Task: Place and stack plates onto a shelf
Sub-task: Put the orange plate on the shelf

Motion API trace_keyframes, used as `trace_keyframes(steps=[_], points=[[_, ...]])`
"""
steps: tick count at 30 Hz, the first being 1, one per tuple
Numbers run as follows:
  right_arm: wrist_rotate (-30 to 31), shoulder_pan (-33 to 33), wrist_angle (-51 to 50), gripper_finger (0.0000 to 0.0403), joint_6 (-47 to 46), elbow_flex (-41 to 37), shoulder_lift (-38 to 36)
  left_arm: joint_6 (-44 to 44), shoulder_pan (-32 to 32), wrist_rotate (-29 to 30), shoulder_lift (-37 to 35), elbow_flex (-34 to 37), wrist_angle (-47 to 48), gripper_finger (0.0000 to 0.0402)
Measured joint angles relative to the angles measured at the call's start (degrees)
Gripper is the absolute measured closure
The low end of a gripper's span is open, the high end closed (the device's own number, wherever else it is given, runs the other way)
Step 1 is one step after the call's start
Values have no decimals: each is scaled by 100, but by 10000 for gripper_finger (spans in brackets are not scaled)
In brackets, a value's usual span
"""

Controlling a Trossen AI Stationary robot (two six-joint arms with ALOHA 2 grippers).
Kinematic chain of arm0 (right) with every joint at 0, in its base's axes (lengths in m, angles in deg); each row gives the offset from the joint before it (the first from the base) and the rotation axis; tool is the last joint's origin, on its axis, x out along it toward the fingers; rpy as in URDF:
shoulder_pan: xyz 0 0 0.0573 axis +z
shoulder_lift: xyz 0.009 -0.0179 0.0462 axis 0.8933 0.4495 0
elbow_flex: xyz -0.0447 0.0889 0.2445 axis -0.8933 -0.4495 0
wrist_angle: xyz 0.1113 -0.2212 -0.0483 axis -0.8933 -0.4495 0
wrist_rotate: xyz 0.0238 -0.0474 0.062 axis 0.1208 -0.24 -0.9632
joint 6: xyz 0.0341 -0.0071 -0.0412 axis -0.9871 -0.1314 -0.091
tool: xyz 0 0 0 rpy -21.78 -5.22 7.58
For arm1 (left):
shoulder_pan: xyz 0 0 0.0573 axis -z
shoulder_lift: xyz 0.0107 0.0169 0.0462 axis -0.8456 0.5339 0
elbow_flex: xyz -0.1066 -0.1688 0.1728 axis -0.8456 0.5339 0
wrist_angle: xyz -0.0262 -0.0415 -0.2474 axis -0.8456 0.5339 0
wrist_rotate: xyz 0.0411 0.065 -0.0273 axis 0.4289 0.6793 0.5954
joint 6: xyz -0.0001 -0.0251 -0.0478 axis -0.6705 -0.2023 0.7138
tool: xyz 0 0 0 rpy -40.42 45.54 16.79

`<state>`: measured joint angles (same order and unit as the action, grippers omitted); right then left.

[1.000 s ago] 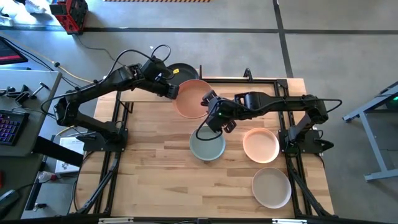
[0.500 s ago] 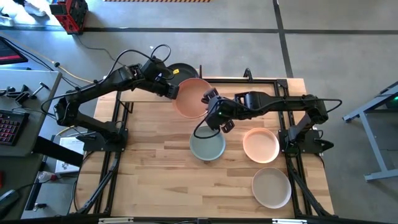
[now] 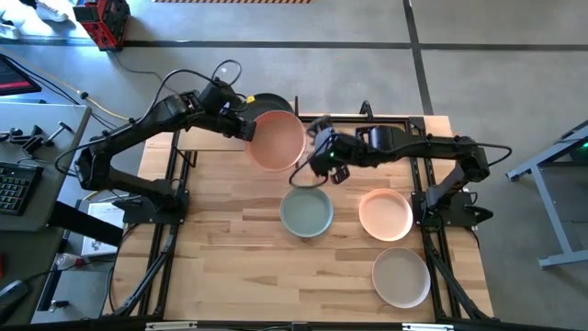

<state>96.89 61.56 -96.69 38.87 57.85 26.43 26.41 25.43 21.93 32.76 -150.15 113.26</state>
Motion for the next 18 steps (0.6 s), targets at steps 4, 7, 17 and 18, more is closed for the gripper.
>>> trace_keyframes(steps=[4,7,17,18], points=[[25,-316,-62,295,-27,1,-88,5,-271,210,-200,0,215,401],[-18,-575,-101,295,-137,0,-102,89,-467,505,-358,0,413,401],[-541,-1237,-139,295,-263,0,-108,350,-1199,1450,-938,0,1094,401],[-651,-1276,-139,295,-262,0,-108,375,-1290,1574,-990,0,1215,401]])
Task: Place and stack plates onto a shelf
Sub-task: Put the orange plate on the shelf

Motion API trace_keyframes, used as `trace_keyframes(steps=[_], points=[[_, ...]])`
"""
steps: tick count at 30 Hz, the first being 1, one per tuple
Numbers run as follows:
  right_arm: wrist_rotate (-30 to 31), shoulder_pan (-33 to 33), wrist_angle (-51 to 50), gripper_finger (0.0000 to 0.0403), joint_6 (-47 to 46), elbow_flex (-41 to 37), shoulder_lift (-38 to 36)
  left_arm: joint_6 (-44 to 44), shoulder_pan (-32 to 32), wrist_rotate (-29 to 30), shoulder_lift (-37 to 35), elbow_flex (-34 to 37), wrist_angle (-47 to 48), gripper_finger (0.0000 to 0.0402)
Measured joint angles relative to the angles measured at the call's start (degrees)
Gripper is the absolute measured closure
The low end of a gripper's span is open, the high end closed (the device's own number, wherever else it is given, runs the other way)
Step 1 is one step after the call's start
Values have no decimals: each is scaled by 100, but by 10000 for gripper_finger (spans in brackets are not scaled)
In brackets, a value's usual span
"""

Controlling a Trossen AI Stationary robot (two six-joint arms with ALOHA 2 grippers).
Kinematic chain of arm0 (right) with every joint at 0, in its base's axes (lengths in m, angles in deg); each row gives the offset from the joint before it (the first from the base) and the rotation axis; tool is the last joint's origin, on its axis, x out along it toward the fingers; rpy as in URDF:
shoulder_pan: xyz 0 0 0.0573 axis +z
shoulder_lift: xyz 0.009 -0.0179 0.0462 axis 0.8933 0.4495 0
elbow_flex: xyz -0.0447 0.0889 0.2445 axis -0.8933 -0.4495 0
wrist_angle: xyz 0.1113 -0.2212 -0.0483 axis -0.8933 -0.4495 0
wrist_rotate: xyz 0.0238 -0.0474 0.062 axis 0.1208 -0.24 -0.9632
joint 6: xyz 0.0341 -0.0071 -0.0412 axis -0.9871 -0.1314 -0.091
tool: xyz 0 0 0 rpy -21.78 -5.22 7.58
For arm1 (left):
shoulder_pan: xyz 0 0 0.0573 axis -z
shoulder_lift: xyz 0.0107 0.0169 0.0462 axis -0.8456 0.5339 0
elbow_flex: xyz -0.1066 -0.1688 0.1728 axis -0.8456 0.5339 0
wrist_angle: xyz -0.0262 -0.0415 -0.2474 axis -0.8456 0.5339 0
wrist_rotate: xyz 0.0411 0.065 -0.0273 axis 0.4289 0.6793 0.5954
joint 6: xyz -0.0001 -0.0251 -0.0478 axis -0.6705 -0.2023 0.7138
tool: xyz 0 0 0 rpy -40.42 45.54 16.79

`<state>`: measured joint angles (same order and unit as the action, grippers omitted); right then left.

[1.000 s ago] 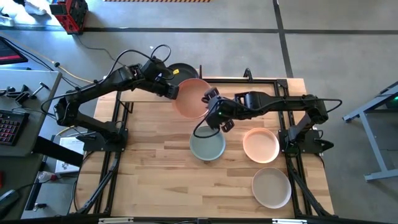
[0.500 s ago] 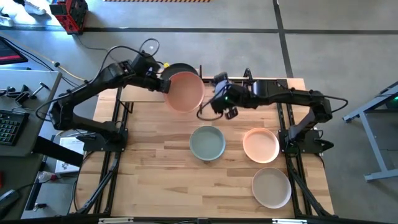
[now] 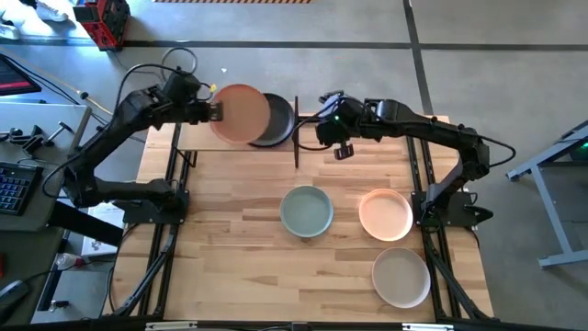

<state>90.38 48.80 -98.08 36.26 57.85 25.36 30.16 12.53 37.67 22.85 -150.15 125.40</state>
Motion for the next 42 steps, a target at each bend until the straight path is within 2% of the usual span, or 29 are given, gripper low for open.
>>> trace_keyframes(steps=[6,14,21,42], points=[[-179,-153,0,295,44,0,0,170,-491,595,-173,0,619,401],[-179,-274,0,295,53,-2,0,263,-972,994,-197,0,776,401],[-197,-281,-11,295,61,-2,0,308,-1331,1172,-186,0,1307,401],[-199,-279,-11,295,64,-4,4,312,-1483,1057,563,312,1456,401]])
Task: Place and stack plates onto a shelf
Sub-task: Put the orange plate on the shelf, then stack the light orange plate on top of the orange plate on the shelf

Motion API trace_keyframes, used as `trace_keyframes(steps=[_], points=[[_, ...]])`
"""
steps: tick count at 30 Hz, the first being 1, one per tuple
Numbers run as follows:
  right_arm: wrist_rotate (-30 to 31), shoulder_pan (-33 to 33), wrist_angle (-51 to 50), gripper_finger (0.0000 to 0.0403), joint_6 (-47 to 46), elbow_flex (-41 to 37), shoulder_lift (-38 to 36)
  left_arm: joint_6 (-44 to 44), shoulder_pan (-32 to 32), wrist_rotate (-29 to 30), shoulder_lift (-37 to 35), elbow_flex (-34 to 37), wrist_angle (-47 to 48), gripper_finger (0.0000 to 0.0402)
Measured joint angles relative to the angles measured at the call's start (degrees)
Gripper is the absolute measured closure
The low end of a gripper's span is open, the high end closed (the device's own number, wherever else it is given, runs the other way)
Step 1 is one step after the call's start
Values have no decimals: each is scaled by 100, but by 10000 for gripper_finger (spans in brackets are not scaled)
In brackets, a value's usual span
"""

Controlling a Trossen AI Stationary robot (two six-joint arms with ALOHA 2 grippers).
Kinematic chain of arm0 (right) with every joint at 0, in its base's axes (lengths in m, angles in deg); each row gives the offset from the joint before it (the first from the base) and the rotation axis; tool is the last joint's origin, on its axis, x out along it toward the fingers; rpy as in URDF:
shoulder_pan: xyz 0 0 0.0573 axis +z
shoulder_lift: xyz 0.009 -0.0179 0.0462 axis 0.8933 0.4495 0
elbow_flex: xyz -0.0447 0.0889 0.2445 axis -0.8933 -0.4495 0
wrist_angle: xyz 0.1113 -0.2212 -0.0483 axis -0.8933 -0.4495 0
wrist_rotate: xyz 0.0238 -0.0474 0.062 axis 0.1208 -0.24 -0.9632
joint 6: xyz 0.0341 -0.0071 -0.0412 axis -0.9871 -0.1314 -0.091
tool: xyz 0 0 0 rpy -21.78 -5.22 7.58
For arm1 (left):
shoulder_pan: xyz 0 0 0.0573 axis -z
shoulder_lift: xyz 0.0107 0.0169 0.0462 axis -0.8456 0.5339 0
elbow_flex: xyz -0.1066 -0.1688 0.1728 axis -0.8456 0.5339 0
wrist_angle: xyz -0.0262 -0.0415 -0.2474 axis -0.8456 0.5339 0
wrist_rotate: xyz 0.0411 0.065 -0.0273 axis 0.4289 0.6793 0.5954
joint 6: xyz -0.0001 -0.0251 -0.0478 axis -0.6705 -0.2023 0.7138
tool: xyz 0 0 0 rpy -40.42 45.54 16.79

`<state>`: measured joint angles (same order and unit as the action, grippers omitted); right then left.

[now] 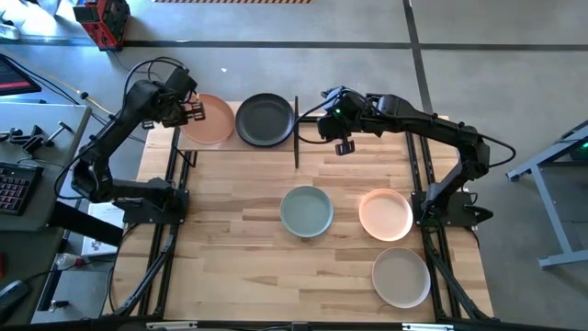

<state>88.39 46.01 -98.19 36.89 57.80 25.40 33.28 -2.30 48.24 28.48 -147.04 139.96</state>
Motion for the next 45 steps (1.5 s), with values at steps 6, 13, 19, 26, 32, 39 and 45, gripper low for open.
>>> trace_keyframes(steps=[6,13,19,26,32,39,45], points=[[1,0,-29,295,0,0,0,0,0,-33,190,-1,4,401],[2,0,-67,295,0,0,2,0,0,-138,340,-1,9,400],[2,0,-119,295,0,0,2,-174,0,-136,344,-1,30,380],[2,0,-129,295,-42,0,2,-321,0,-176,344,-1,34,349],[2,0,-129,295,-44,0,2,-348,0,-346,346,-1,28,340],[-343,0,-408,295,-621,0,2,-861,137,-1526,296,-1,23,339],[-1199,5,-771,295,-1947,-2,17,-812,700,-1721,129,-1,21,339]])
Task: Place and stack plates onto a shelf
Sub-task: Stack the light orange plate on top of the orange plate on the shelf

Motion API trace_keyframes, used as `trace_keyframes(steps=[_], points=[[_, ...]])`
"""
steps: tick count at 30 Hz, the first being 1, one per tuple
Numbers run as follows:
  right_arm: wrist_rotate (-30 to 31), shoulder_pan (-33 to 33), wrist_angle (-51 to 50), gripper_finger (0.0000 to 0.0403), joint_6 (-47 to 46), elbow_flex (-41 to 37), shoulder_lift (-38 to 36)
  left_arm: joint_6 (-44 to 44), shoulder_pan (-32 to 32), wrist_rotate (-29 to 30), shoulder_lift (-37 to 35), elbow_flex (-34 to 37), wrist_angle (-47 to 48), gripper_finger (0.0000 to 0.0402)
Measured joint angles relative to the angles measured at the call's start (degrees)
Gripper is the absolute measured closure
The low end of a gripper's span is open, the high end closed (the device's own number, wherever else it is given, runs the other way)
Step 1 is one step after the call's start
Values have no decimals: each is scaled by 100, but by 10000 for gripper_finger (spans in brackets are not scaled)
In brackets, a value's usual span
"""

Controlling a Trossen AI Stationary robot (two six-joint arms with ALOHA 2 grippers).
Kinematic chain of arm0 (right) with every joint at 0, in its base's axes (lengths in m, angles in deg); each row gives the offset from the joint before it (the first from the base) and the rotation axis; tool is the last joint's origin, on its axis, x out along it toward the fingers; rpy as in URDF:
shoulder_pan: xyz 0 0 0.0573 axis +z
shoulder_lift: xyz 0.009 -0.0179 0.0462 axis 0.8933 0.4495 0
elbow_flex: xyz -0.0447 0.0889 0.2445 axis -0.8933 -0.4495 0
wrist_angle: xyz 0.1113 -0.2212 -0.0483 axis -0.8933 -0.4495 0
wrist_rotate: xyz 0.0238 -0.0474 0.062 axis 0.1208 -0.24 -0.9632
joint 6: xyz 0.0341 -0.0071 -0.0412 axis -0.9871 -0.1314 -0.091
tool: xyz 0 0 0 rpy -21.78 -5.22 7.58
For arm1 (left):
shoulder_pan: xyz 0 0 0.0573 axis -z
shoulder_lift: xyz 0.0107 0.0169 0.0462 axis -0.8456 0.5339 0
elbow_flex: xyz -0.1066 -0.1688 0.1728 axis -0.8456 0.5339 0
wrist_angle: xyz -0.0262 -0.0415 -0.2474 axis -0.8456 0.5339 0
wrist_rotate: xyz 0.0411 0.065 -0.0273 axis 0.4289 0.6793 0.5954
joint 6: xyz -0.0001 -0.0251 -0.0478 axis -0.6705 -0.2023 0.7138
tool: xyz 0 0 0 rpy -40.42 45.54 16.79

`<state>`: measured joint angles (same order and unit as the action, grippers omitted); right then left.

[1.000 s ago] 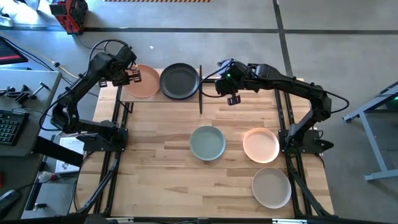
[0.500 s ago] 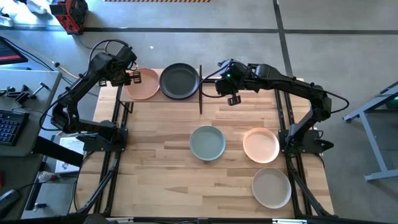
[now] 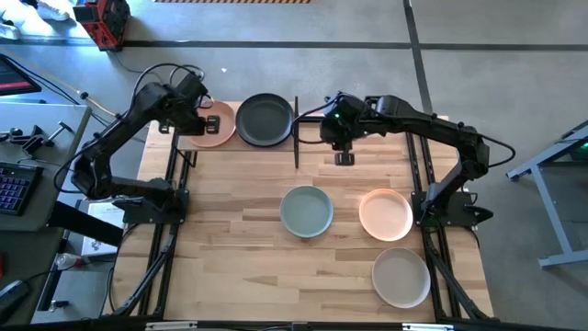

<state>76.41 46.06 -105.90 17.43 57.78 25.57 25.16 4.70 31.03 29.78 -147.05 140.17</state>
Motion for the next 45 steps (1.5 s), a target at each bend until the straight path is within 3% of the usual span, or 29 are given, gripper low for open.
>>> trace_keyframes(steps=[9,16,29,45], points=[[-557,40,-477,295,-2525,-61,37,162,1256,-20,-50,0,-119,339],[-585,432,-937,295,-4096,-97,73,157,2331,-20,-50,0,-234,339],[-602,1810,-655,295,-6822,-1620,76,211,4059,-13,-50,0,-311,339],[-485,3140,-343,295,-9049,-2522,70,101,5200,-7,-13,0,-1403,339]])
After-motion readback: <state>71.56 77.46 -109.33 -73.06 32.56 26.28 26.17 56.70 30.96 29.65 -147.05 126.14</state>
